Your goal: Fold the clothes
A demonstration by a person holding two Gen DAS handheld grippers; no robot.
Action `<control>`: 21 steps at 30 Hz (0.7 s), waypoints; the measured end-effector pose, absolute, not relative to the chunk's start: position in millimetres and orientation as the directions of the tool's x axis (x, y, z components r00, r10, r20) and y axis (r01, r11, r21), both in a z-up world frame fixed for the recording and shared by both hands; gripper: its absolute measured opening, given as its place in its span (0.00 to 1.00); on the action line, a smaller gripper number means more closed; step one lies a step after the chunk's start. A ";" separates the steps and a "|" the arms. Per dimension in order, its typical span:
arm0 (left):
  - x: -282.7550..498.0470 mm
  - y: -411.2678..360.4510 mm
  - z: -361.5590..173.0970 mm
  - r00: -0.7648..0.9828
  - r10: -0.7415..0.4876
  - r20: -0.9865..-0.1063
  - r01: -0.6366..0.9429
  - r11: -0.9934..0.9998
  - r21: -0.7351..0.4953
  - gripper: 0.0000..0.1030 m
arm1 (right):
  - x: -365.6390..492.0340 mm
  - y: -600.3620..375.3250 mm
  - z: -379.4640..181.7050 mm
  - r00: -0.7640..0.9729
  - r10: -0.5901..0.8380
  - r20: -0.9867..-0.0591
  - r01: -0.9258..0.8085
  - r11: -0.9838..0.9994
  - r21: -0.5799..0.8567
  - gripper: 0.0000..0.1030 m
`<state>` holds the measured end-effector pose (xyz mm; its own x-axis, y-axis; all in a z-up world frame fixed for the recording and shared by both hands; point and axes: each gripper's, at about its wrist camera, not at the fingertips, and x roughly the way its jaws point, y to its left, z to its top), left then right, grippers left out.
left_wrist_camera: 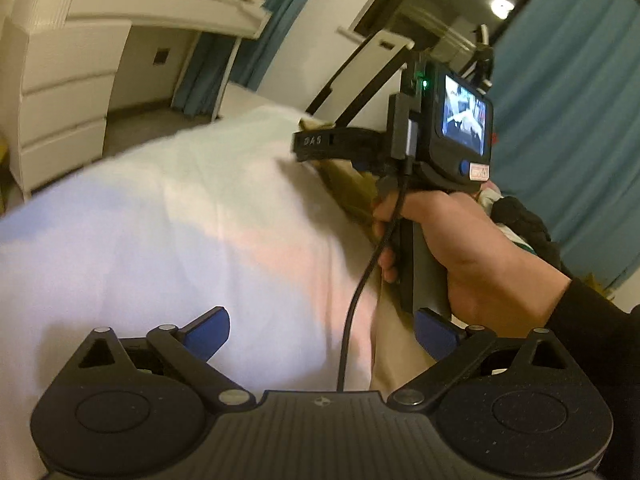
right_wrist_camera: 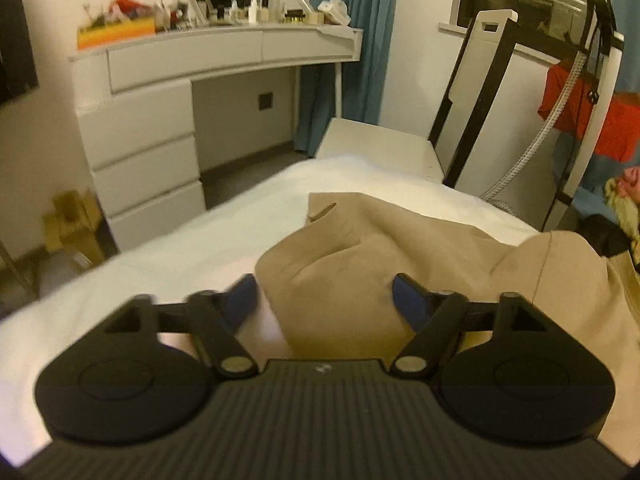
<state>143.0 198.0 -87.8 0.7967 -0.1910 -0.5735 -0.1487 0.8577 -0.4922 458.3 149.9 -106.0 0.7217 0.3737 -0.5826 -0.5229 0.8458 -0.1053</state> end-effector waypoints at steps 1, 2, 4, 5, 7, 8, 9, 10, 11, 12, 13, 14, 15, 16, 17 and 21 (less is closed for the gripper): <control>142.8 197.3 -87.3 0.797 -0.198 -0.570 -0.144 0.855 -0.498 0.96 | 461.0 148.8 -105.0 0.733 0.358 -0.579 -0.511 0.851 -0.121 0.22; 142.3 196.0 -86.4 0.797 -0.215 -0.565 -0.126 0.854 -0.504 0.96 | 463.2 145.9 -102.6 0.745 0.342 -0.572 -0.494 0.859 -0.130 0.11; 141.6 192.7 -84.7 0.791 -0.260 -0.553 -0.081 0.852 -0.517 0.97 | 462.9 132.4 -91.0 0.781 0.330 -0.530 -0.453 0.884 -0.118 0.07; 142.2 190.5 -84.2 0.783 -0.294 -0.548 -0.052 0.847 -0.529 0.97 | 458.4 122.3 -82.4 0.814 0.318 -0.486 -0.425 0.897 -0.125 0.07; 138.8 184.1 -82.2 0.779 -0.321 -0.539 -0.023 0.844 -0.536 0.97 | 449.2 95.7 -60.3 0.866 0.303 -0.397 -0.374 0.920 -0.115 0.06; 135.8 180.2 -79.5 0.783 -0.325 -0.531 -0.007 0.849 -0.529 0.97 | 445.7 81.4 -49.4 0.887 0.286 -0.362 -0.344 0.933 -0.106 0.06; 132.6 176.1 -76.1 0.788 -0.327 -0.522 0.012 0.856 -0.517 0.97 | 441.8 64.0 -39.7 0.905 0.262 -0.334 -0.309 0.947 -0.093 0.06; 129.4 172.1 -72.8 0.794 -0.328 -0.512 0.031 0.862 -0.506 0.97 | 438.6 45.0 -31.7 0.920 0.238 -0.313 -0.273 0.959 -0.073 0.06; 127.2 168.0 -70.3 0.791 -0.342 -0.507 0.054 0.865 -0.499 0.97 | 435.5 26.1 -23.7 0.933 0.212 -0.292 -0.237 0.970 -0.052 0.06; 125.4 163.8 -68.4 0.785 -0.360 -0.504 0.080 0.866 -0.494 0.97 | 432.4 6.2 -17.7 0.943 0.187 -0.275 -0.202 0.979 -0.030 0.06; 123.6 159.7 -66.4 0.778 -0.378 -0.502 0.105 0.866 -0.489 0.97 | 429.7 -15.1 -15.0 0.951 0.162 -0.264 -0.170 0.985 -0.006 0.06; 121.7 156.1 -66.1 0.771 -0.396 -0.498 0.124 0.861 -0.493 0.97 | 426.9 -36.5 -12.3 0.958 0.137 -0.253 -0.137 0.990 0.019 0.06; 119.6 152.8 -66.4 0.764 -0.415 -0.495 0.140 0.854 -0.501 0.97 | 424.5 -57.6 -11.9 0.962 0.112 -0.248 -0.105 0.994 0.043 0.06; 117.5 149.4 -66.8 0.756 -0.433 -0.491 0.156 0.847 -0.508 0.97 | 422.6 -78.5 -15.2 0.964 0.088 -0.250 -0.073 0.995 0.068 0.06; 115.9 145.2 -67.5 0.750 -0.443 -0.491 0.167 0.845 -0.508 0.97 | 421.4 -98.7 -20.6 0.964 0.065 -0.259 -0.042 0.995 0.093 0.06; 119.1 126.4 -73.0 0.735 -0.457 -0.500 0.201 0.852 -0.483 0.97 | 426.7 -164.7 -61.6 0.938 -0.007 -0.347 0.072 0.981 0.177 0.06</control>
<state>119.1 126.4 -73.0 0.7354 -0.4569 -0.5004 0.2009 0.8523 -0.4829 426.7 -164.7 -61.6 0.9378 -0.0065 -0.3472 0.0724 0.9815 0.1773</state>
